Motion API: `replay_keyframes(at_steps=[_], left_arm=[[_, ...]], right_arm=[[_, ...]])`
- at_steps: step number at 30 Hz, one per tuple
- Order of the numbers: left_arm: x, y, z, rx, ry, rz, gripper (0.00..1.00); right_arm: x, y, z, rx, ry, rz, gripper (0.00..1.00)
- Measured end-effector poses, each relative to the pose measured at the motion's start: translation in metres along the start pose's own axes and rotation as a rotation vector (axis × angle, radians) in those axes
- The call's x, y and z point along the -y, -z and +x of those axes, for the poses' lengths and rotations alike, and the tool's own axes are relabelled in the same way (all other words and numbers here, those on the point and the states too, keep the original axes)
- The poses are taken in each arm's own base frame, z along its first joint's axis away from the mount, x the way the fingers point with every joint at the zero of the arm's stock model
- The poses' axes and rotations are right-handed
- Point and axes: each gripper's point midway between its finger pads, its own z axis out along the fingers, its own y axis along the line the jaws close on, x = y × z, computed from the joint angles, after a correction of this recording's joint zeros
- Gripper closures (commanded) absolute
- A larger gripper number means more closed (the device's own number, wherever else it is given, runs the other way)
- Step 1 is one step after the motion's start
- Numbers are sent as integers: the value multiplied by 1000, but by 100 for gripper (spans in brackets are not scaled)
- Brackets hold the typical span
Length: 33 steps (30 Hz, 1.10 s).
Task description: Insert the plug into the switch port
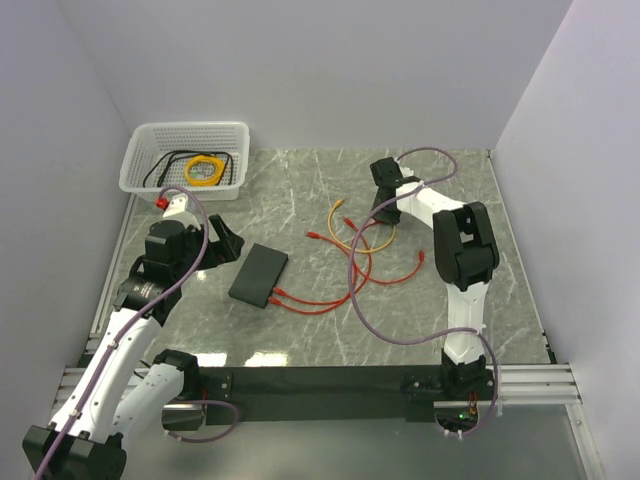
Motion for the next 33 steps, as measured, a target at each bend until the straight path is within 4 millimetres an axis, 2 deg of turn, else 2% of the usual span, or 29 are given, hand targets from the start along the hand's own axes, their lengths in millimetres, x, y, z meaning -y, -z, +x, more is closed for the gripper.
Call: replay_keyframes(at_steps=[8,13,22,25,27,33], left_arm=[[0,0,1,-3,0,3,5],[0,-2,3,-16,0,3,5],[-2,-5,5,-30,2,-5,5],[-2,-7,7,-38,2,-8,5],[-3,-8,8,-43,3,-11,5],[-3,-9,9,-46,3,-12,5]], right_arm=[[1,-3,-7,11,36,35,80],[-2,-5,-8,11,63,41,100],[-7,-1,-3,30,111,-24,100],[-17,13,5,29,135,-104,100],[-30,27,1,51,135,-174,100],[-80,96,-42,193,108,-452,100]])
